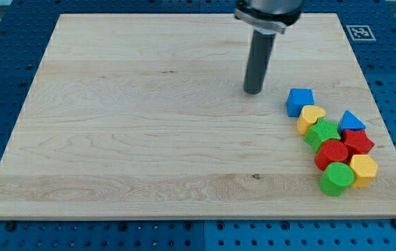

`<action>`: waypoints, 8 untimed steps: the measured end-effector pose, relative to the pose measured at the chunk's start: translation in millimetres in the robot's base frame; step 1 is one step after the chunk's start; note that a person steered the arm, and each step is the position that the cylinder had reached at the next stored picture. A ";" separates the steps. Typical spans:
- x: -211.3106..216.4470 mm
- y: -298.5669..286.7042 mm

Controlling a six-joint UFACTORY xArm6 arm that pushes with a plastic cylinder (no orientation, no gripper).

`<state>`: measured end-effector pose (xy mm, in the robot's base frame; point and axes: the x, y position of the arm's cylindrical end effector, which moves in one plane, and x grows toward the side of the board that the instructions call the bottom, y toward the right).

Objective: Slide the blue cube diagonally top right to the yellow heart

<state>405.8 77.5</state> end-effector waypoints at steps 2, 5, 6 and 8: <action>10.6 7.6; 16.3 79.6; 18.7 95.9; 19.5 100.7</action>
<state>425.3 178.3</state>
